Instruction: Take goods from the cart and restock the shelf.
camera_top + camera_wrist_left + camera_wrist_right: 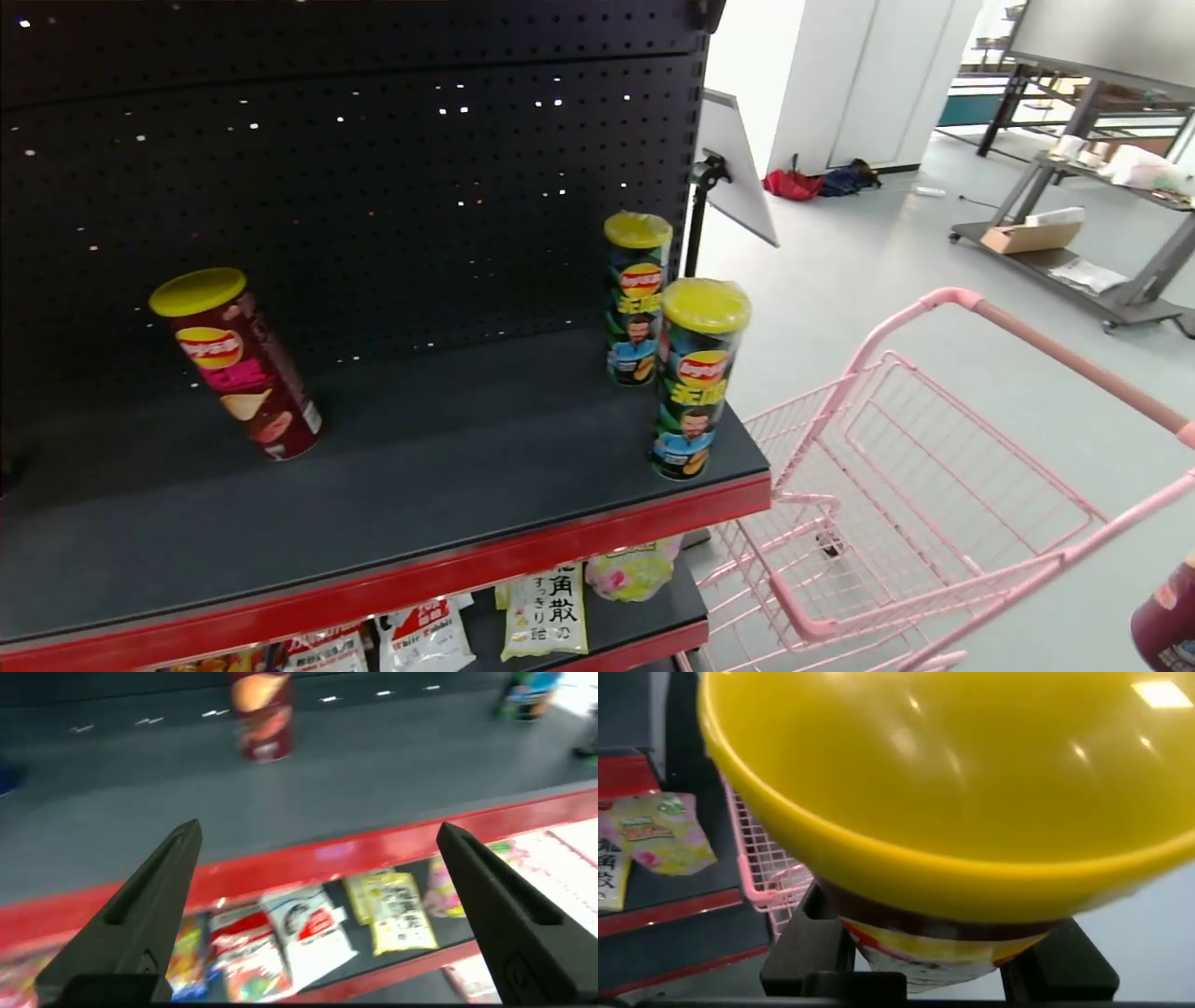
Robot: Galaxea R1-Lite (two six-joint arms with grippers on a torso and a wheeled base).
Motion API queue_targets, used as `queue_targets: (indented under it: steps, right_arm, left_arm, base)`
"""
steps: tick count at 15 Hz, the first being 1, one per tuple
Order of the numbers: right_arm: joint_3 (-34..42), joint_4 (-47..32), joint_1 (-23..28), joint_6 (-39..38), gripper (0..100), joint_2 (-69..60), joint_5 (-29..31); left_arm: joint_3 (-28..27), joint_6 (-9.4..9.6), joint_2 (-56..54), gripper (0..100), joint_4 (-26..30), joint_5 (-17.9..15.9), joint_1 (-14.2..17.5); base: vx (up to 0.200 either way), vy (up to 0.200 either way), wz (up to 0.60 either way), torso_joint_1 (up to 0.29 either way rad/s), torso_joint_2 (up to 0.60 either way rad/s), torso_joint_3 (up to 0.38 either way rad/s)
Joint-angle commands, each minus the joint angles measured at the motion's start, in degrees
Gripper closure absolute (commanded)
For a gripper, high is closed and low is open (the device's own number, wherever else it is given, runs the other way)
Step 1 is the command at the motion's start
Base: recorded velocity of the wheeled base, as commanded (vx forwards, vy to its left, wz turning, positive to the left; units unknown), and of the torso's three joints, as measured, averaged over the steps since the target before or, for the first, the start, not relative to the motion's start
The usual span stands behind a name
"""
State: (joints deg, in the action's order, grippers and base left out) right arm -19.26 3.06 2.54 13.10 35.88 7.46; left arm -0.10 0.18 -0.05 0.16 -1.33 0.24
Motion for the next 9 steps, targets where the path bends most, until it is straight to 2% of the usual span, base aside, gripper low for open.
queue_targets:
  steps: [1, 4, 9]
  right_arm:
    - [1.1, 0.0, -0.1, 0.0, 100, -1.6, 0.0]
    - [1.5, 0.0, -0.2, 0.0, 100, -1.9, 0.0]
    - [4.8, -0.4, -0.3, -0.4, 100, -9.2, -0.5]
  left_arm:
    - [0.0, -0.01, 0.0, 0, 0.0, 0.0, 0.0]
    - [0.0, -0.01, 0.0, 0, -0.1, 0.0, 0.0]
    - [0.0, -0.09, 0.0, 0, 0.0, 0.0, 0.0]
  base:
    - [0.000, 0.000, 0.60, 0.002, 0.00, 0.002]
    - [0.000, 0.000, 0.60, 0.005, 0.00, 0.002]
    - [0.000, 0.000, 0.00, 0.000, 0.00, 0.000]
